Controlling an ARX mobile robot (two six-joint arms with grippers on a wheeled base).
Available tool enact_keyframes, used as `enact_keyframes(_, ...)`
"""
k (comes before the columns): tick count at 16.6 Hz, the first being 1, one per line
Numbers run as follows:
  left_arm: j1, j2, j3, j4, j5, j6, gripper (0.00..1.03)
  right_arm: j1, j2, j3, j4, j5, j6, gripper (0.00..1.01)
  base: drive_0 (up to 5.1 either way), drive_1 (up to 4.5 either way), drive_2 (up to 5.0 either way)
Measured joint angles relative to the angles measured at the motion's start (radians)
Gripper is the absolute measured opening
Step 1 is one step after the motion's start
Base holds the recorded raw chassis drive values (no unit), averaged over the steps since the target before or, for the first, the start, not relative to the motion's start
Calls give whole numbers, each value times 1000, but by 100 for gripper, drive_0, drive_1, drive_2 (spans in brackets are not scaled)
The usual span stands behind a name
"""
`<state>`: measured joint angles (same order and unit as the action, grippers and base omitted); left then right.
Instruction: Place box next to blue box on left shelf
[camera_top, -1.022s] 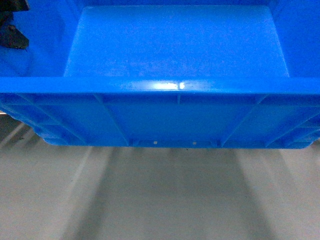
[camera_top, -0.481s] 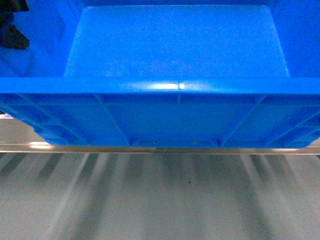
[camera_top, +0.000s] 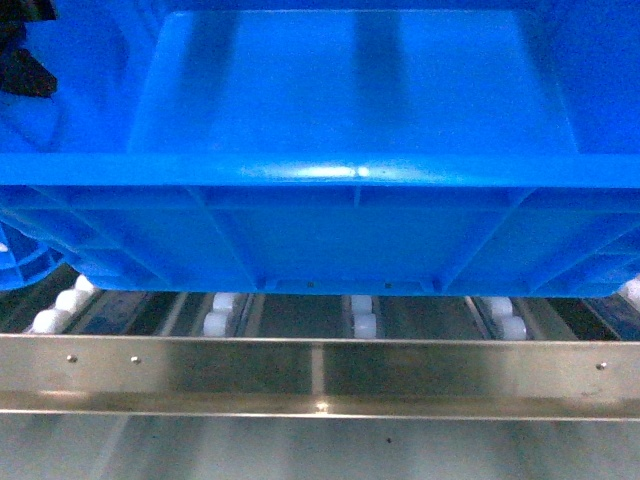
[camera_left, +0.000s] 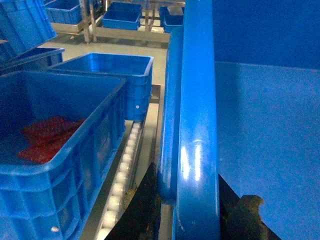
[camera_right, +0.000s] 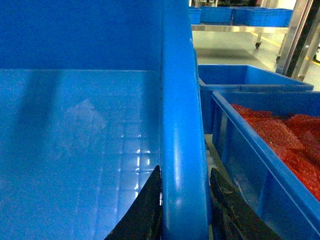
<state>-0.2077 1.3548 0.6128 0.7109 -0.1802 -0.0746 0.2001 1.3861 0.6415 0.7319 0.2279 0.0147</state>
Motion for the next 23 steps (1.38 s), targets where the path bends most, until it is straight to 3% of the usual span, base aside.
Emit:
enact_keyframes(2, 0, 0, 0, -1, 0, 1, 17, 0, 0, 0, -2, 0, 0, 20, -495, 250, 250)
enact_keyframes(23, 0, 0, 0, 0, 0, 0, 17, 0, 2, 0, 2, 0, 0, 20, 0, 0, 0)
